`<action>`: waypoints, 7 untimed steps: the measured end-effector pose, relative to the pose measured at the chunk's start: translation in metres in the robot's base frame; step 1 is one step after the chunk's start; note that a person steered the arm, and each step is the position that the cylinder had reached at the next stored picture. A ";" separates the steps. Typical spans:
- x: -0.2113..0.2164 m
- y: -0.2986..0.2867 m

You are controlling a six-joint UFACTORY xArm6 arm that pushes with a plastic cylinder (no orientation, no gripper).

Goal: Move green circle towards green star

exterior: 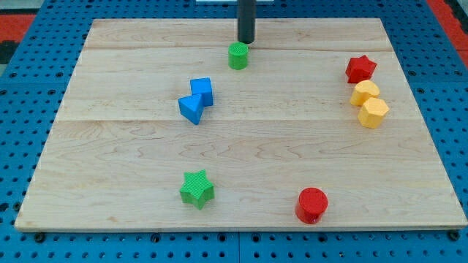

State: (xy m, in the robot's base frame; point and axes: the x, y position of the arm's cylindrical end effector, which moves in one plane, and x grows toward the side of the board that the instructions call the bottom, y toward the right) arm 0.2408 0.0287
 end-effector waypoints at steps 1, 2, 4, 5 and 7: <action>0.004 -0.043; 0.029 -0.107; 0.034 -0.048; 0.101 -0.080; 0.061 -0.092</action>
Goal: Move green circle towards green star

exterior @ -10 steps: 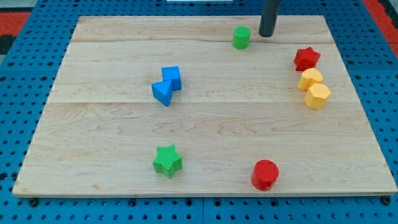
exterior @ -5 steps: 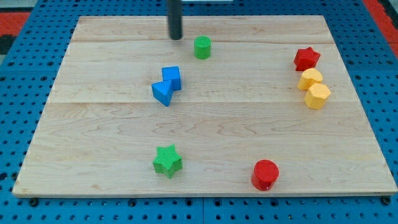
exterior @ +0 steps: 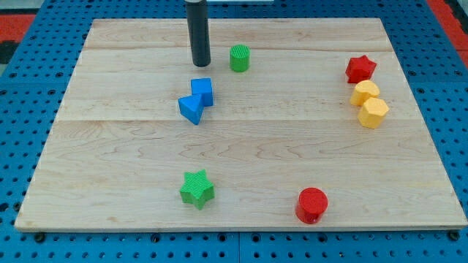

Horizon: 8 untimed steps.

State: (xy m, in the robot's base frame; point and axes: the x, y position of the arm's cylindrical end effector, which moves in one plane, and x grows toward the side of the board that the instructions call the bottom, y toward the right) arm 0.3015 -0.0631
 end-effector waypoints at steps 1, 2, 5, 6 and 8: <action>-0.015 0.053; 0.000 0.088; 0.021 0.180; 0.077 0.160; 0.174 0.073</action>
